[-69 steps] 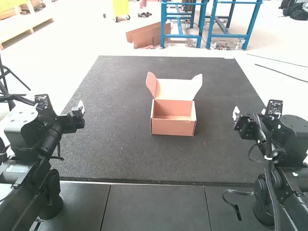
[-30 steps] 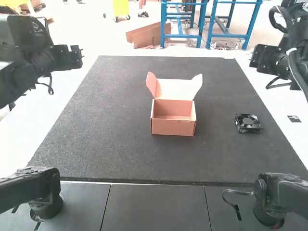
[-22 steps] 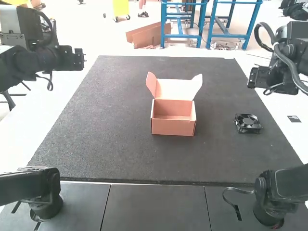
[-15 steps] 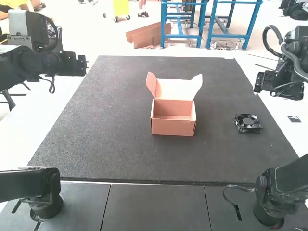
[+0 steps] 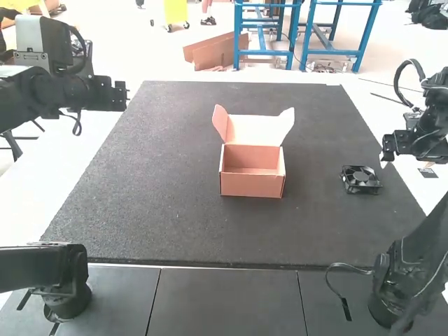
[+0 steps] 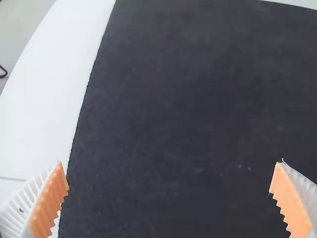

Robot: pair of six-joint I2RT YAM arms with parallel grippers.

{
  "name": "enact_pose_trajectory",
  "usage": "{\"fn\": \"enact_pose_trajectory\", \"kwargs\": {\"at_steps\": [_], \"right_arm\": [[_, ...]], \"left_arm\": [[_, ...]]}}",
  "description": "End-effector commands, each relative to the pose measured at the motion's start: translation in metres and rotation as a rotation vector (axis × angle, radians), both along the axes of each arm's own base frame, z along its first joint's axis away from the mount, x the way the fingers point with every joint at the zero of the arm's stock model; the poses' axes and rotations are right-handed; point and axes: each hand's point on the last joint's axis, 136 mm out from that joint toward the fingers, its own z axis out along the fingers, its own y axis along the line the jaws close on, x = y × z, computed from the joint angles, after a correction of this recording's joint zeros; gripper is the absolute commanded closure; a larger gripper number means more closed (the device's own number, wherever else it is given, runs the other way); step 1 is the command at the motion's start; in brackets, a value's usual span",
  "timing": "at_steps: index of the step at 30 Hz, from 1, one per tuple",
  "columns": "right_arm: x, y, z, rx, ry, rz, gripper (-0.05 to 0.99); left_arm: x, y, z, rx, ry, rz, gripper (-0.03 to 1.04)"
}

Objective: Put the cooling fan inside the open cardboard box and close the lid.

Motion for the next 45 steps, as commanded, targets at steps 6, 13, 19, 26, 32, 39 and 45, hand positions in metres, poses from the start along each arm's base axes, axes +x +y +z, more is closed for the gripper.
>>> {"fn": "enact_pose_trajectory", "kwargs": {"at_steps": [6, 13, 19, 26, 32, 39, 45], "right_arm": [[0.042, -0.016, -0.009, 0.001, -0.015, 0.102, 0.03], [0.059, -0.015, -0.038, 0.076, 0.020, 0.094, 0.04], [0.067, -0.023, -0.058, 0.081, 0.027, 0.084, 0.04], [0.076, -0.028, -0.074, 0.073, 0.016, 0.080, 0.05], [0.074, -0.026, -0.085, 0.073, 0.046, 0.086, 0.05], [0.064, -0.025, -0.104, 0.068, 0.107, 0.083, 0.12], [0.057, -0.014, -0.110, 0.123, 0.124, 0.098, 0.77]], "left_arm": [[0.002, -0.003, 0.015, 0.011, -0.034, -0.016, 0.04], [0.004, -0.004, 0.019, 0.019, -0.056, -0.024, 0.04], [0.003, -0.004, 0.016, 0.017, -0.044, -0.024, 0.04], [0.003, -0.003, 0.015, 0.019, -0.041, -0.020, 0.04], [0.004, -0.002, 0.019, 0.020, -0.053, -0.018, 0.04], [0.005, -0.003, 0.021, 0.020, -0.061, -0.020, 0.04], [0.006, -0.003, 0.025, 0.020, -0.076, -0.019, 0.04]]}}
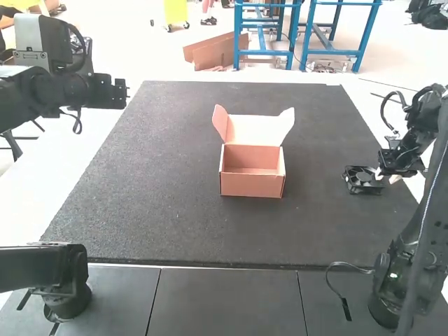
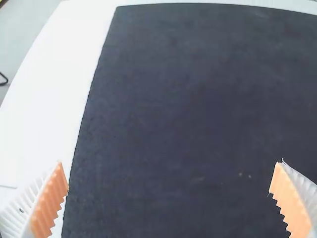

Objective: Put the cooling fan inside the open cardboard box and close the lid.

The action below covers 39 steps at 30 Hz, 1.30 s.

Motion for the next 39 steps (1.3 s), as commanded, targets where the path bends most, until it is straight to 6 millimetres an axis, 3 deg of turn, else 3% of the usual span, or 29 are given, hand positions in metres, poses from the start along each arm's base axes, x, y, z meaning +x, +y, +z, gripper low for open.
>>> {"fn": "enact_pose_trajectory", "kwargs": {"at_steps": [1, 2, 5, 8, 12, 18, 26, 29, 36, 39], "right_arm": [[-0.006, 0.005, -0.007, 0.033, 0.024, 0.007, 0.89], [-0.005, 0.008, -0.006, 0.046, 0.020, 0.009, 0.95], [-0.011, 0.010, -0.007, 0.053, 0.037, 0.009, 0.95], [-0.003, 0.013, 0.004, 0.090, 0.009, -0.052, 0.95], [0.009, 0.027, 0.048, 0.192, -0.074, -0.123, 0.95], [-0.012, 0.064, 0.124, 0.307, -0.156, -0.089, 0.95], [-0.035, 0.153, 0.202, 0.414, -0.230, -0.092, 0.95], [-0.029, 0.188, 0.225, 0.448, -0.296, -0.142, 0.94], [-0.047, 0.294, 0.231, 0.471, -0.259, -0.072, 0.94], [-0.062, 0.330, 0.218, 0.448, -0.219, -0.017, 0.94]], "left_arm": [[0.002, -0.003, 0.019, 0.010, -0.049, -0.015, 0.04], [0.002, -0.003, 0.020, 0.010, -0.053, -0.014, 0.04], [0.003, -0.003, 0.023, 0.010, -0.066, -0.015, 0.04], [0.003, -0.003, 0.026, 0.009, -0.079, -0.015, 0.04], [0.002, -0.003, 0.032, 0.010, -0.099, -0.017, 0.04], [0.002, -0.003, 0.023, 0.007, -0.089, -0.021, 0.04], [-0.007, -0.006, 0.029, 0.003, -0.158, -0.034, 0.04], [-0.010, -0.009, 0.019, -0.002, -0.144, -0.047, 0.04], [-0.014, -0.009, 0.003, -0.002, -0.115, -0.052, 0.04], [-0.015, -0.010, 0.001, -0.002, -0.118, -0.055, 0.04]]}}
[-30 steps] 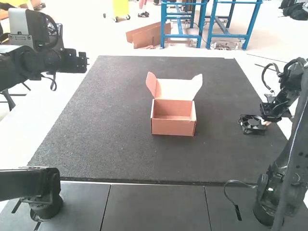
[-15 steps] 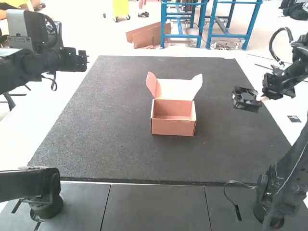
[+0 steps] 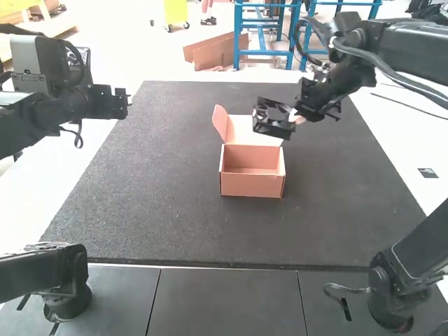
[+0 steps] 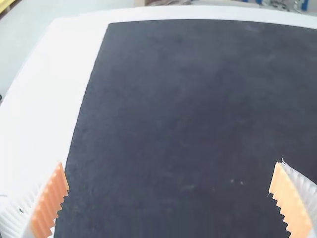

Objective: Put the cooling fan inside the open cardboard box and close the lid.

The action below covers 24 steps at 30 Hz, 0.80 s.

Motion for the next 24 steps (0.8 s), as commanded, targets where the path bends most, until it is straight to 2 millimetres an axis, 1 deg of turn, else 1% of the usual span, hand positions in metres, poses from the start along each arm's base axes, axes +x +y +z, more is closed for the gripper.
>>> {"fn": "enact_pose_trajectory", "kwargs": {"at_steps": [1, 2, 5, 8, 11, 13, 17, 21, 24], "right_arm": [[-0.003, 0.024, 0.004, -0.002, 0.000, -0.065, 0.94], [0.001, 0.025, 0.000, -0.023, -0.011, -0.086, 0.94], [0.017, 0.016, -0.014, -0.085, -0.057, -0.149, 0.94], [0.030, 0.013, -0.028, -0.133, -0.080, -0.181, 0.94], [0.045, 0.016, -0.042, -0.161, -0.096, -0.187, 0.94], [0.051, 0.021, -0.052, -0.170, -0.092, -0.179, 0.94], [0.055, 0.032, -0.078, -0.198, -0.063, -0.155, 0.94], [0.052, 0.036, -0.102, -0.233, -0.020, -0.132, 0.94], [0.047, 0.038, -0.116, -0.264, 0.002, -0.103, 0.94]], "left_arm": [[-0.003, -0.005, 0.013, 0.007, -0.052, -0.028, 0.04], [-0.003, -0.005, 0.015, 0.007, -0.061, -0.028, 0.04], [-0.002, -0.005, 0.020, 0.007, -0.078, -0.029, 0.04], [-0.001, -0.007, 0.024, 0.005, -0.092, -0.035, 0.04], [-0.001, -0.007, 0.028, 0.004, -0.103, -0.039, 0.04], [-0.001, -0.008, 0.031, 0.003, -0.109, -0.042, 0.04], [0.000, -0.008, 0.035, 0.003, -0.126, -0.042, 0.04], [0.003, -0.008, 0.037, 0.003, -0.137, -0.042, 0.04], [0.006, -0.008, 0.037, 0.003, -0.134, -0.044, 0.04]]}}
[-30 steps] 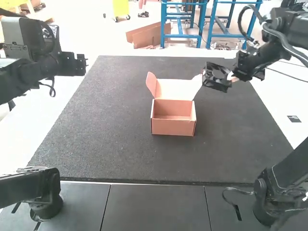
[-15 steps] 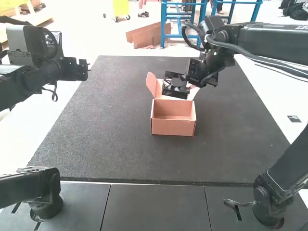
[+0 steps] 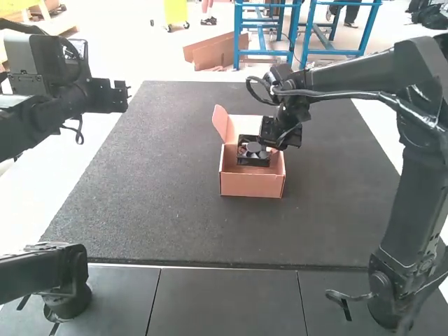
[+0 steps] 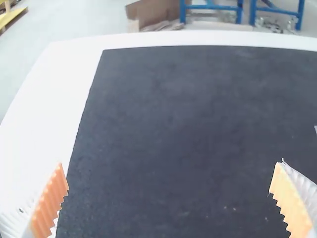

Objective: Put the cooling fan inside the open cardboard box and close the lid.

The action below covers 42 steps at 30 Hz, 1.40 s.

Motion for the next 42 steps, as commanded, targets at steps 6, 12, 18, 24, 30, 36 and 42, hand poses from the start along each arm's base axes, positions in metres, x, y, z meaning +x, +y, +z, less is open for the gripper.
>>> {"fn": "enact_pose_trajectory", "kwargs": {"at_steps": [6, 12, 18, 24, 30, 36, 42], "right_arm": [[-0.003, 0.005, -0.010, -0.031, -0.013, 0.048, 0.94], [0.011, 0.024, 0.019, 0.088, -0.042, 0.079, 0.49], [0.021, 0.038, 0.094, 0.245, -0.139, 0.116, 0.10], [0.033, -0.006, 0.123, 0.181, -0.261, 0.138, 0.02], [0.048, -0.044, 0.137, 0.153, -0.367, 0.071, 0.02], [0.060, -0.056, 0.136, 0.155, -0.441, 0.069, 0.03], [0.074, -0.055, 0.134, 0.157, -0.465, 0.069, 0.03]], "left_arm": [[0.009, -0.005, 0.024, 0.011, -0.044, -0.022, 0.04], [0.023, -0.016, 0.022, 0.008, -0.011, -0.054, 0.04], [0.039, -0.038, 0.015, 0.008, 0.032, -0.109, 0.04], [0.057, -0.059, 0.001, 0.000, 0.074, -0.148, 0.04], [0.079, -0.076, -0.011, -0.024, 0.104, -0.163, 0.04], [0.107, -0.092, -0.029, -0.009, 0.138, -0.163, 0.04], [0.138, -0.107, -0.042, -0.008, 0.157, -0.171, 0.04]]}}
